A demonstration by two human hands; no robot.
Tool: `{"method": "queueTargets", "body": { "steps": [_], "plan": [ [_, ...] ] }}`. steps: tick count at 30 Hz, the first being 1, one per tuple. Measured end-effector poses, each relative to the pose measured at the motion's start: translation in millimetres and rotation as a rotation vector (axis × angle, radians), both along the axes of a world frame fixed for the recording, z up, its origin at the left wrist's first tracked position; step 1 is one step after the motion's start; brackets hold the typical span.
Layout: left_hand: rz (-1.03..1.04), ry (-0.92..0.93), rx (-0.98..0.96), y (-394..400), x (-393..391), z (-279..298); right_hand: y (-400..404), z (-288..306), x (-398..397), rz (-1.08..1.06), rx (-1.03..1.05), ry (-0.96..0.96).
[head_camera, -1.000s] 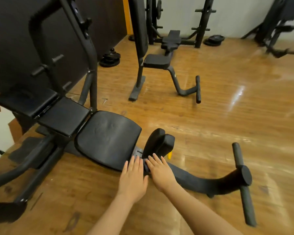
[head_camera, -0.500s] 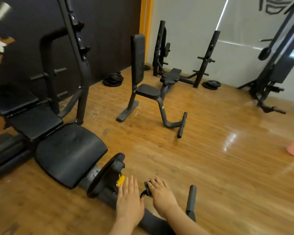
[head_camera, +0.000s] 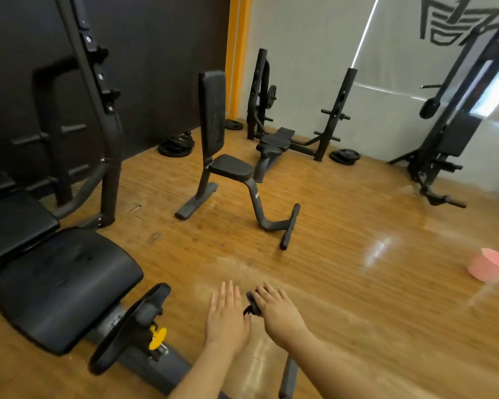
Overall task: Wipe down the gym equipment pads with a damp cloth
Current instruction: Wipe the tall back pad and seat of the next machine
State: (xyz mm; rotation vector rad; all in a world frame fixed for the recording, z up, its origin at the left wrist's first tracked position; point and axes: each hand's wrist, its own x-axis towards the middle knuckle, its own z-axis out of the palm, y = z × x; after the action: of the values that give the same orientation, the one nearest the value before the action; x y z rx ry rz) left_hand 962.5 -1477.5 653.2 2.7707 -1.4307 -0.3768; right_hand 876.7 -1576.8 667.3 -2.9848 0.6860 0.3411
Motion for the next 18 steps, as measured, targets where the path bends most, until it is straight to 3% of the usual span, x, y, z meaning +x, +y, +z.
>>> {"method": "queueTargets", "body": {
  "steps": [7, 13, 18],
  "plan": [
    [0.105, -0.095, 0.000, -109.6, 14.6, -8.5, -133.7, -18.1, 19.3, 0.108, -0.009, -0.035],
    [0.387, 0.034, 0.112, -227.7, -3.2, -30.1, -278.4, -49.3, 24.4, 0.255, 0.071, -0.002],
    [0.401, 0.027, 0.073, -338.9, -15.3, -5.9, -382.1, -39.5, 33.1, 0.331, 0.121, 0.034]
  ]
}}
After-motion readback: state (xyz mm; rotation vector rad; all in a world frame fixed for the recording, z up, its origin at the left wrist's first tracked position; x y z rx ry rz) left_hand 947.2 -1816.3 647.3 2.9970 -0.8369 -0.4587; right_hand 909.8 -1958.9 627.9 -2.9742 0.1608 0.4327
